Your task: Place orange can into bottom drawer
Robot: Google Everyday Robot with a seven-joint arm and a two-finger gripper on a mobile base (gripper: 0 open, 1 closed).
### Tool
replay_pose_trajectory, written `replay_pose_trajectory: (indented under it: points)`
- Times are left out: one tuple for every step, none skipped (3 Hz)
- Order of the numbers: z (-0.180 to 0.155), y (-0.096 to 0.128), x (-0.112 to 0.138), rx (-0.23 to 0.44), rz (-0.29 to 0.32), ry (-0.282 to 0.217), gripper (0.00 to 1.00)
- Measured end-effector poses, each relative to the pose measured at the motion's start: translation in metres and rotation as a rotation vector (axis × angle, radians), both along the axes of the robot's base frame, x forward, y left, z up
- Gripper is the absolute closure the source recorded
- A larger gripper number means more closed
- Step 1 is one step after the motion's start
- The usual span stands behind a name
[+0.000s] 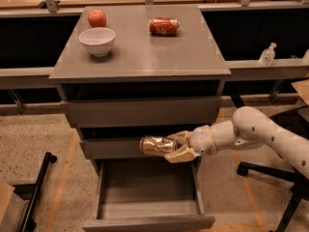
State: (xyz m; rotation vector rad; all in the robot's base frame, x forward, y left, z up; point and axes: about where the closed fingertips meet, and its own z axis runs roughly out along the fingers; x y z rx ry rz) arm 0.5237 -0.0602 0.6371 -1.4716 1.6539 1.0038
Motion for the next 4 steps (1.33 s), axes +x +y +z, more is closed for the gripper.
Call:
replay_pose_trajectory:
  points:
    - [-0.053, 0.008, 0.011, 0.086, -0.002, 0.006, 1.0]
    - [-0.108, 0.016, 0.022, 0.177, -0.038, 0.025, 1.0]
    - [-0.131, 0.021, 0.016, 0.201, -0.04, 0.06, 1.0]
    - [-0.136, 0.026, 0.015, 0.186, -0.014, 0.068, 1.0]
